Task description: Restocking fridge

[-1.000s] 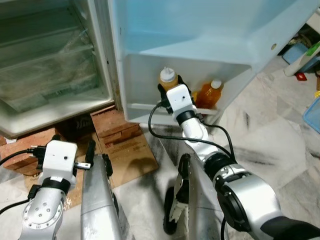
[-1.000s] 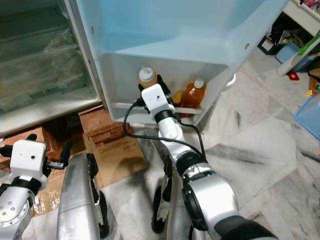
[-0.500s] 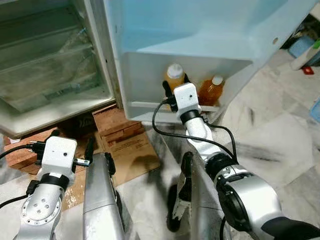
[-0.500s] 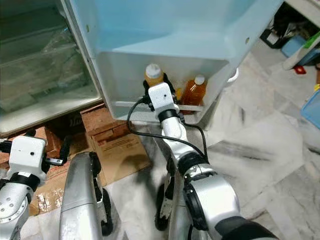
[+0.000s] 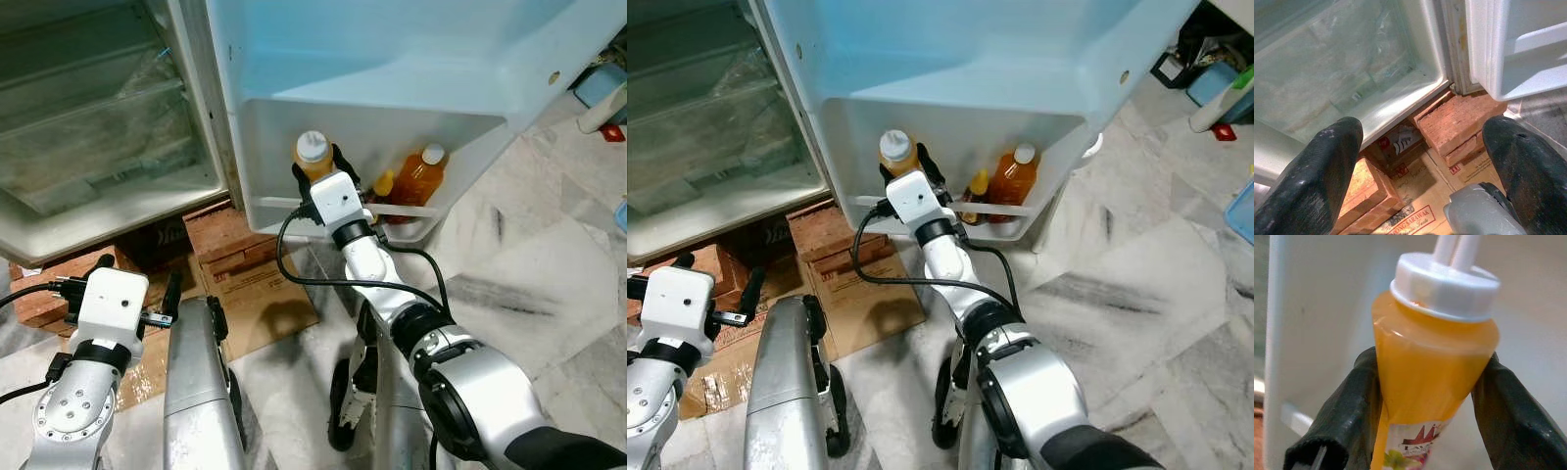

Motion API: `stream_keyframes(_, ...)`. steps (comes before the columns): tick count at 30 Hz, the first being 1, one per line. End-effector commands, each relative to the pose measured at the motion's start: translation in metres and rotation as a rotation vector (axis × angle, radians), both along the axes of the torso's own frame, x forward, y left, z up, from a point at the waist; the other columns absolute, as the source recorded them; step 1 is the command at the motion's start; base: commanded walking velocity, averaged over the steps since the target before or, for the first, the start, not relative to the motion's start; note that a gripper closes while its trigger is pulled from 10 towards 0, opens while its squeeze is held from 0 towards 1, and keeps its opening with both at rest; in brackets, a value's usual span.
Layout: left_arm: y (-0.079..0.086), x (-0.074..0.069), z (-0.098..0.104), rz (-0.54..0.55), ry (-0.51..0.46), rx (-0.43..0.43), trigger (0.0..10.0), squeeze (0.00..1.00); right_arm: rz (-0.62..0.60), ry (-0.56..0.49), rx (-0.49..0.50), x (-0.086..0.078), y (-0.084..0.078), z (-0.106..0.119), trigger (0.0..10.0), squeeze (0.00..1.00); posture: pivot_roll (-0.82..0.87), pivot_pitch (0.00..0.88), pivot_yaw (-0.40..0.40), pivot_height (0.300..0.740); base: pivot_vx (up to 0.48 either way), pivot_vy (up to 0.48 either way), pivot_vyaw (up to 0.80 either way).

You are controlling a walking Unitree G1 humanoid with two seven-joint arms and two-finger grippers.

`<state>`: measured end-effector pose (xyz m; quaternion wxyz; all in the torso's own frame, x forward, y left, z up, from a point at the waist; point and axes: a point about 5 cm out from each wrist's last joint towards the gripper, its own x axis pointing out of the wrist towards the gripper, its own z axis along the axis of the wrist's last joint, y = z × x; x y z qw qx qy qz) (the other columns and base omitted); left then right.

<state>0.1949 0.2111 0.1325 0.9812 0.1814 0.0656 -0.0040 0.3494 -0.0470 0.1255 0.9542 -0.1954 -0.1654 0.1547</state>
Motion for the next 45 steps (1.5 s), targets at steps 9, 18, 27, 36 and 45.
stream_keyframes(9,0.0,0.0,-0.003,-0.008,0.026,0.0,10.0,0.0,-0.33,0.289,-0.177,-0.001,-0.073,-0.055,10.0,0.0,0.32,0.289,-0.042,0.502,0.0,0.0,0.0)
stream_keyframes(18,0.001,0.003,-0.005,-0.013,0.033,-0.003,10.0,0.0,-0.428,0.29,-0.205,0.003,-0.089,-0.051,10.0,0.0,0.32,0.28,-0.036,0.502,0.0,0.0,0.0)
stream_keyframes(27,-0.002,0.004,-0.006,-0.012,0.028,-0.003,10.0,0.0,-0.403,0.368,-0.175,-0.005,-0.084,-0.065,10.0,0.0,0.32,0.272,-0.047,0.502,0.0,0.0,0.0)
stream_keyframes(36,-0.002,0.002,-0.006,-0.002,0.02,-0.008,10.0,0.0,-0.153,-0.042,-0.187,0.001,-0.035,-0.015,10.0,0.0,0.32,0.273,-0.061,0.502,0.0,0.0,0.0)
stream_keyframes(45,-0.003,0.0,-0.005,-0.001,0.02,-0.013,10.0,0.0,0.009,-0.241,-0.293,-0.001,-0.003,0.007,10.0,0.0,0.33,0.279,-0.068,0.502,0.0,0.0,0.0)
